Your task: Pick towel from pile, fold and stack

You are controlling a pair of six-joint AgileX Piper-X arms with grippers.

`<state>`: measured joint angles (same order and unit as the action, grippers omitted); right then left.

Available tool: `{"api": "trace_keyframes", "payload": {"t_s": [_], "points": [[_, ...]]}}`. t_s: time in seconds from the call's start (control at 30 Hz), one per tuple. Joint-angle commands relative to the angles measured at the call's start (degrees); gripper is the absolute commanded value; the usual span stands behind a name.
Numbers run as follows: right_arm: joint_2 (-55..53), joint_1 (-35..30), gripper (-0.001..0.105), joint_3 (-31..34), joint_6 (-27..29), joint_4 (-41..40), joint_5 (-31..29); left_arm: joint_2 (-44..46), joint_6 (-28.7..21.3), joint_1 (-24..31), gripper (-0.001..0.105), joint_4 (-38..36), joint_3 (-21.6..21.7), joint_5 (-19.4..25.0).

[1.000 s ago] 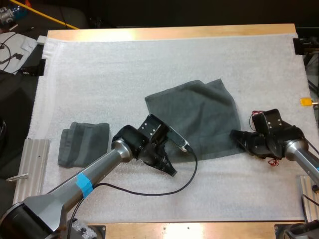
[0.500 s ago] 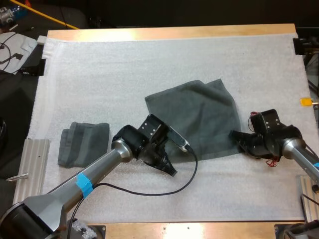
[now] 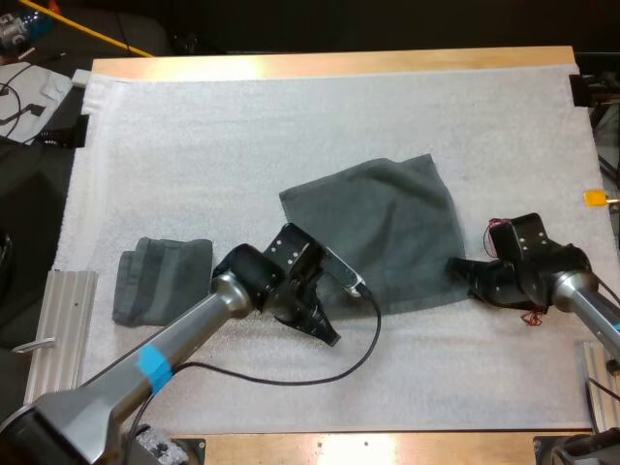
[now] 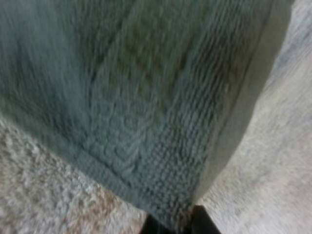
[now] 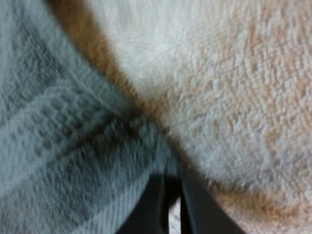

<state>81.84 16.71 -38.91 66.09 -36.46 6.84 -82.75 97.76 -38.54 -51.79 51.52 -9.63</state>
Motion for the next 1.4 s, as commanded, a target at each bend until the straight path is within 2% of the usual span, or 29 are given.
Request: {"api": "trace_keyframes", "payload": {"t_s": [0.0,0.43,0.57,0.83,1.03,1.37], "points": [[-4.1,0.0,0.0,-0.1,2.7,-3.0,0.8,4.3,-0.6,-0.2,0.001,-2.7,0.3,0.3],[-24.9,0.5,0.001,-0.5,3.5,-13.9,2.1,17.3,-1.3,-0.1,0.001,-10.9,0.3,-1.5],[-30.0,0.5,0.001,-0.9,3.8,-17.4,3.1,19.9,-1.2,-1.5,0.001,-13.1,0.1,-2.3],[-32.1,0.1,0.0,-0.4,2.9,-19.1,3.6,20.6,0.0,-1.4,0.0,-12.9,0.1,-2.8],[-29.4,-0.1,0.0,-0.4,0.0,-11.1,4.3,18.4,0.1,0.3,0.0,-6.9,0.1,-2.2],[-14.8,-0.5,0.0,-0.7,-10.4,10.1,6.9,10.3,-0.5,11.3,0.0,2.0,0.1,-3.5]]}}
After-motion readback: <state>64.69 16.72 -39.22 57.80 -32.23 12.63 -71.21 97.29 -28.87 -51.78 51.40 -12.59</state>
